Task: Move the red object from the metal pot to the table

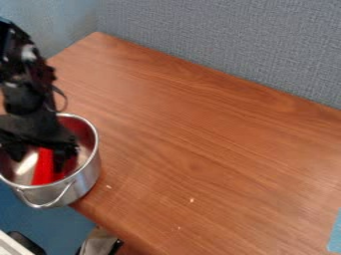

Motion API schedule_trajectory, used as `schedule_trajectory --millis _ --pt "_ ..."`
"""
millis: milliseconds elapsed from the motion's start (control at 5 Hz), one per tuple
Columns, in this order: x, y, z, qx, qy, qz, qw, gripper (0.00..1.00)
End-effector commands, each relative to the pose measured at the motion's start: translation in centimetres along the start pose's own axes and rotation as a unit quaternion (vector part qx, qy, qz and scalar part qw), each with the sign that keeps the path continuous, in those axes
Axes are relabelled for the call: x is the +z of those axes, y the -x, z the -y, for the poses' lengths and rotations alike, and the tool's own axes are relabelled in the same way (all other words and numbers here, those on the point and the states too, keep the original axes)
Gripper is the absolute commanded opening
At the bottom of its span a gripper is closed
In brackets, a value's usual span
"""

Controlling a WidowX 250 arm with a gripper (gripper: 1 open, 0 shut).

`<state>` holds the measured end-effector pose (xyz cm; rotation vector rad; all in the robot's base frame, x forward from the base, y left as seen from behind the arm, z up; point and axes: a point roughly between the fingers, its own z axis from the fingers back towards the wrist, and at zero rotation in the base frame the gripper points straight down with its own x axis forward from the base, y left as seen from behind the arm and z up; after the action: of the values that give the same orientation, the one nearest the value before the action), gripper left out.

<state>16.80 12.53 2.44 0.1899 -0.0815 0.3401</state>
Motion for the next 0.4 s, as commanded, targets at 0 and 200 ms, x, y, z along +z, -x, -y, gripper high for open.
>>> schedule_trajectory --millis 0,200 --pt "-0.7 -0.5 1.5 0.006 0.000 0.007 1.0000 1.00" --pt "-0.7 -0.4 2.8 0.015 0.005 0.005 0.9999 0.00"
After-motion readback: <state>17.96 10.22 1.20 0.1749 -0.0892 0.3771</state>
